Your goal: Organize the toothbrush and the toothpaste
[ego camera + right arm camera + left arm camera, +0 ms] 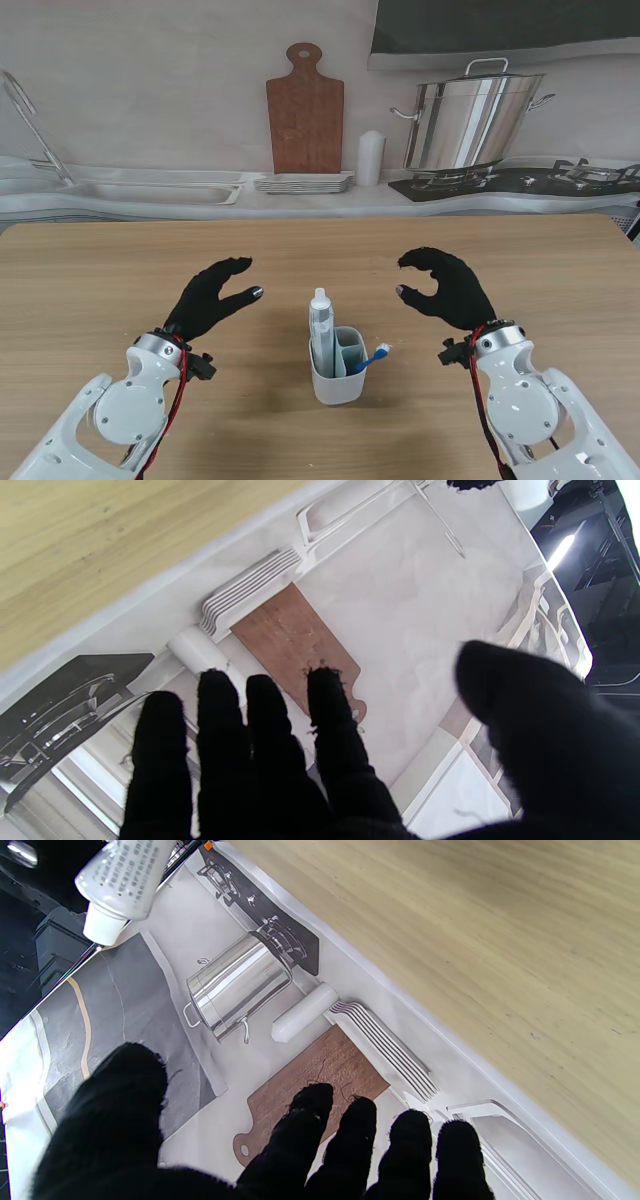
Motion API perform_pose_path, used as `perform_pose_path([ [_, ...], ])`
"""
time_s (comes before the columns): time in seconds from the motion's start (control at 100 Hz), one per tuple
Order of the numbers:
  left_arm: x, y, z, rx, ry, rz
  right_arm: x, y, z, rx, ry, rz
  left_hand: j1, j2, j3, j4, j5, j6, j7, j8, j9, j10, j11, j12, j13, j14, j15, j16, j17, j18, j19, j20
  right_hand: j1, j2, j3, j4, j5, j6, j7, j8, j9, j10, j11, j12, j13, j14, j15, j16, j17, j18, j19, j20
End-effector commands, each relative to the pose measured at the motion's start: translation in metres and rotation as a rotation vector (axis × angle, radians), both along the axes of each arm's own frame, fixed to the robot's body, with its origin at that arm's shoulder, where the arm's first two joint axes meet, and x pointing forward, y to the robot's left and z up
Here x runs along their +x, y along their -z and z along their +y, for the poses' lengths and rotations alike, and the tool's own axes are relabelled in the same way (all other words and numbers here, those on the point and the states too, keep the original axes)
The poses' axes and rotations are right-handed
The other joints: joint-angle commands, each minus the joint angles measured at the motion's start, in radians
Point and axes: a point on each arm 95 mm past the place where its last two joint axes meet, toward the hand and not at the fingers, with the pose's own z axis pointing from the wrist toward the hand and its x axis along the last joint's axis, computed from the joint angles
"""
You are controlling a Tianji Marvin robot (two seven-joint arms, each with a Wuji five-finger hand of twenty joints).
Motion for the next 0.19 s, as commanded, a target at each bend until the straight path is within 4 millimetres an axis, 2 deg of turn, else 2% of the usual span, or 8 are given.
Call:
perform_pose_path([
  [0.0, -0.0047, -0.0022, -0.0023, 0.001, 0.012, 0.001, -0.0053, 0.0071, 0.0008, 0.0, 0.001, 0.014, 0.016, -0.002, 0.008, -0.021, 0.012, -0.003, 0.0, 0.001, 0.024, -0.013, -0.022, -0.034, 0.023, -0.009, 0.004, -0.015, -0.007, -0.02, -0.008, -0.001, -0.092, -0.002, -0.026, -0.126, 0.014, -0.003, -0.009, -0.006, 0.014, 0.015, -0.019, -0.013, 0.012, 0.013, 0.003, -0.019, 0.001, 0.002, -0.001, -0.002],
  [0.02, -0.0052, -0.002, -0.0023, 0.0, 0.011, 0.001, -0.006, 0.0081, 0.0002, 0.0, 0.004, 0.014, 0.017, -0.003, 0.009, -0.021, 0.013, -0.004, 0.0, 0.002, 0.026, -0.013, -0.022, -0.034, 0.024, -0.008, 0.004, -0.015, -0.007, -0.019, -0.009, -0.001, -0.111, 0.0, -0.033, -0.139, 0.015, -0.003, -0.009, -0.006, 0.018, 0.016, -0.018, -0.013, 0.016, 0.017, 0.005, -0.018, 0.004, 0.006, -0.001, -0.003],
  [0.03, -0.0055, -0.0019, -0.0023, 0.0, 0.011, 0.001, -0.0064, 0.0085, -0.0001, 0.0, 0.005, 0.014, 0.016, -0.004, 0.009, -0.021, 0.013, -0.005, 0.001, 0.002, 0.026, -0.013, -0.022, -0.034, 0.024, -0.008, 0.003, -0.015, -0.007, -0.019, -0.009, -0.002, -0.124, 0.0, -0.029, -0.176, 0.018, -0.004, -0.011, -0.007, 0.024, 0.017, -0.022, -0.015, 0.019, 0.02, 0.005, -0.018, 0.006, 0.008, -0.003, -0.004],
  [0.04, -0.0057, -0.0018, -0.0023, -0.001, 0.01, 0.001, -0.0067, 0.009, -0.0003, 0.0, 0.007, 0.014, 0.017, -0.004, 0.009, -0.021, 0.013, -0.005, 0.001, 0.002, 0.027, -0.013, -0.022, -0.034, 0.024, -0.008, 0.003, -0.015, -0.007, -0.019, -0.01, -0.002, -0.134, 0.002, -0.028, -0.195, 0.019, -0.003, -0.012, -0.007, 0.028, 0.018, -0.023, -0.016, 0.022, 0.02, 0.006, -0.018, 0.008, 0.01, -0.004, -0.004],
  [0.07, -0.0064, -0.0016, -0.0024, -0.002, 0.008, 0.002, -0.0078, 0.0104, -0.0012, 0.0, 0.011, 0.012, 0.017, -0.006, 0.009, -0.021, 0.015, -0.006, 0.002, 0.003, 0.028, -0.013, -0.022, -0.034, 0.026, -0.008, 0.004, -0.015, -0.006, -0.019, -0.01, -0.002, -0.159, 0.006, -0.031, -0.217, 0.023, -0.004, -0.012, -0.007, 0.035, 0.02, -0.023, -0.016, 0.03, 0.026, 0.009, -0.018, 0.013, 0.015, -0.003, -0.004],
  [0.09, -0.0069, -0.0015, -0.0024, -0.003, 0.008, 0.002, -0.0085, 0.0113, -0.0018, 0.001, 0.014, 0.012, 0.017, -0.005, 0.01, -0.021, 0.014, -0.005, 0.002, 0.003, 0.029, -0.014, -0.022, -0.034, 0.026, -0.008, 0.003, -0.015, -0.006, -0.019, -0.01, -0.002, -0.174, 0.009, -0.023, -0.252, 0.028, -0.004, -0.014, -0.008, 0.044, 0.022, -0.027, -0.017, 0.037, 0.029, 0.01, -0.018, 0.016, 0.019, -0.003, -0.005],
  [0.18, -0.0091, -0.0012, -0.0031, -0.001, 0.008, 0.001, -0.0114, 0.0145, -0.0041, 0.009, 0.029, 0.01, 0.017, -0.006, 0.01, -0.021, 0.017, -0.008, 0.005, 0.004, 0.035, -0.014, -0.022, -0.034, 0.029, -0.008, 0.003, -0.015, -0.004, -0.019, -0.01, -0.002, -0.195, 0.014, -0.03, -0.274, 0.036, -0.004, -0.013, -0.008, 0.063, 0.026, -0.024, -0.016, 0.055, 0.037, 0.017, -0.016, 0.023, 0.026, -0.002, -0.005],
])
